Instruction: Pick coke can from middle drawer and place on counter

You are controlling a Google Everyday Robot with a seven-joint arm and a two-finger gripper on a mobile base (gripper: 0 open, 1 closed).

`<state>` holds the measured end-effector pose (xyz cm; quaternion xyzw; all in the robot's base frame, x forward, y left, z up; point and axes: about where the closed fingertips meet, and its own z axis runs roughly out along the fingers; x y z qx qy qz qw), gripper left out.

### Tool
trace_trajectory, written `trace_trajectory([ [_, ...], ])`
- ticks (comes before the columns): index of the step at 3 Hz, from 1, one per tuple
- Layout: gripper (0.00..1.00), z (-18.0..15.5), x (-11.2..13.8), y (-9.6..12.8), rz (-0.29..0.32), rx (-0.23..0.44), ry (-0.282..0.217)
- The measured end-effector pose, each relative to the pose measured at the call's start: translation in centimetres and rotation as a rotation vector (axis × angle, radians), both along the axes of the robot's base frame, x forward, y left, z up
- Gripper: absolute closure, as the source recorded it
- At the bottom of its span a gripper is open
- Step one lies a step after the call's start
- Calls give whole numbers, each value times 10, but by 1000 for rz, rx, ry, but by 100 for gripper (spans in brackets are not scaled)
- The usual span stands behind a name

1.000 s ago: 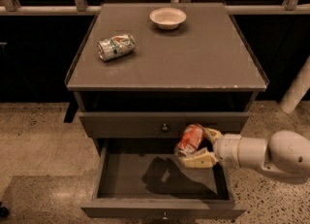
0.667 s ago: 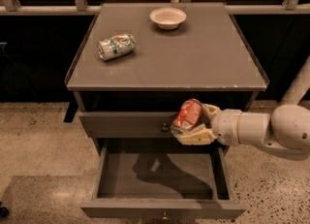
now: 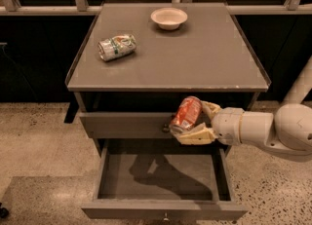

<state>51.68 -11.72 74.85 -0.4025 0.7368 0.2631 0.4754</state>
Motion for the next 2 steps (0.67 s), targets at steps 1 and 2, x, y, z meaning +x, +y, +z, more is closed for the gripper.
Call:
trace_trajectory([
  [1,100,36,-15,15,23,-16,-51],
  [2,100,86,-14,26,36,-64,-126],
])
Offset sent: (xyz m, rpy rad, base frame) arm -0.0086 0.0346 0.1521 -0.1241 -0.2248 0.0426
